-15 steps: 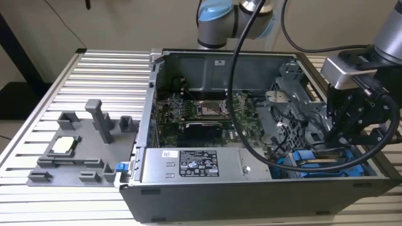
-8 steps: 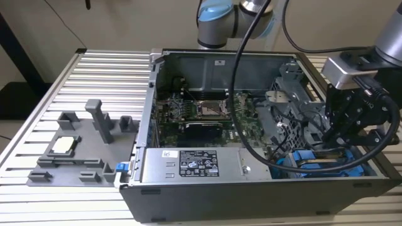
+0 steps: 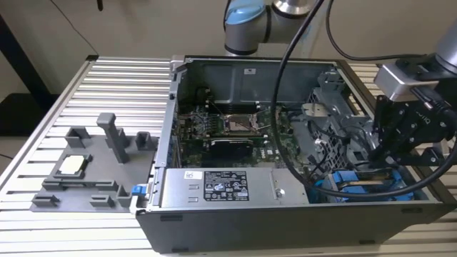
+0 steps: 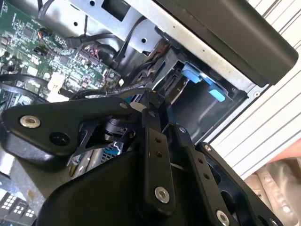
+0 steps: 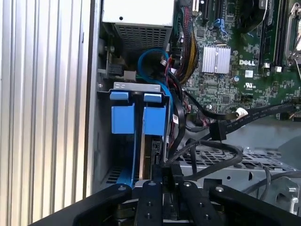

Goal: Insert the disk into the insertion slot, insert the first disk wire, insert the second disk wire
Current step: 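Insert the first disk wire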

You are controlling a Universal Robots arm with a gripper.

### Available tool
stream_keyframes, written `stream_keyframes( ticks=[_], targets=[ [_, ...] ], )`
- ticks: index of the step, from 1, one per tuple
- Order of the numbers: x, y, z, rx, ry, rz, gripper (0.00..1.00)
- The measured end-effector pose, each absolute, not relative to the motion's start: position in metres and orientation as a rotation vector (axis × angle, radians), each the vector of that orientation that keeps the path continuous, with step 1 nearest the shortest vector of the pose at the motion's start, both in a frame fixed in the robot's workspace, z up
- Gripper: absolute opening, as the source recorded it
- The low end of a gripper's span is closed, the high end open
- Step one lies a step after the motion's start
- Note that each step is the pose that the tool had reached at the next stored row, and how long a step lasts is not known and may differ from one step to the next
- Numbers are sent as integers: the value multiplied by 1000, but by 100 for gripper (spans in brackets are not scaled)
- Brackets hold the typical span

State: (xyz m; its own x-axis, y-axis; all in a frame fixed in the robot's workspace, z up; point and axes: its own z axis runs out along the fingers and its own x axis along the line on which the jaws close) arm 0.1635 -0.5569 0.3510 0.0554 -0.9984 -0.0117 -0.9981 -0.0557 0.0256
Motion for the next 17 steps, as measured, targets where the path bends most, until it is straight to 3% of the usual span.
stream_keyframes(
  ticks=[8, 17],
  targets=[
    [183, -557, 350, 2215, -2096, -164, 19],
    [194, -561, 345, 2215, -2095, -200, 19]
  ],
)
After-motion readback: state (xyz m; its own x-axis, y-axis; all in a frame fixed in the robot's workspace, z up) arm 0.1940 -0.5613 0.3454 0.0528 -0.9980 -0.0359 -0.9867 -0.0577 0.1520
